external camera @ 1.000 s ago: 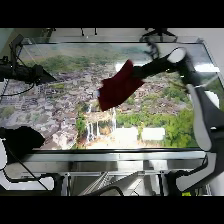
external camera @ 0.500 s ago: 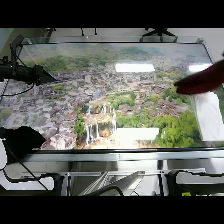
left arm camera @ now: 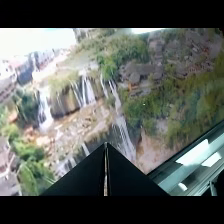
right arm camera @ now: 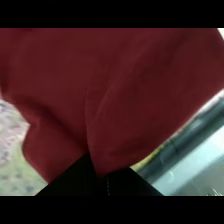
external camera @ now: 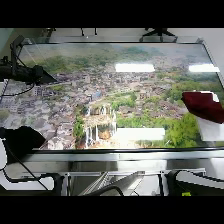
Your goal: Fold the shirts.
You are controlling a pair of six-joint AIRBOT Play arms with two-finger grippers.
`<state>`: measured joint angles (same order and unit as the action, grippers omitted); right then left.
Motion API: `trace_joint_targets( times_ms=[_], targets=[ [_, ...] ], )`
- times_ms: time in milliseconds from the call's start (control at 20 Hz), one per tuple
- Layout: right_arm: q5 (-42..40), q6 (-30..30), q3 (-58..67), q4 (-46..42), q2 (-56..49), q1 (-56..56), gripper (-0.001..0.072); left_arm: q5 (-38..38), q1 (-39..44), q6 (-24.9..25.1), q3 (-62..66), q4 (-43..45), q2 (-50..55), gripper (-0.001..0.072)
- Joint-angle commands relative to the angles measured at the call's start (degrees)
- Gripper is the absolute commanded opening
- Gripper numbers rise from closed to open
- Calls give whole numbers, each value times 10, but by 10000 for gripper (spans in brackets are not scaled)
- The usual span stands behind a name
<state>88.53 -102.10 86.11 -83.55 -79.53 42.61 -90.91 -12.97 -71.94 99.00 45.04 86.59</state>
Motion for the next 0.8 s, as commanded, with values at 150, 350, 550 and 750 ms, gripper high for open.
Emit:
trace_joint_targets(
  times_ms=[150,350,550,750],
  targets=[
    [-16,-26,-120,-57,17,6,22,-6,0,0,-1,0,0,14],
    [-9,-32,-120,-91,17,6,463,-6,0,0,-1,0,0,13],
    [-5,-38,-80,-84,17,5,461,-6,0,-1,-1,-1,0,14],
    [-35,-10,-6,53,20,-18,20,7,0,-1,0,-2,0,14]
  ],
)
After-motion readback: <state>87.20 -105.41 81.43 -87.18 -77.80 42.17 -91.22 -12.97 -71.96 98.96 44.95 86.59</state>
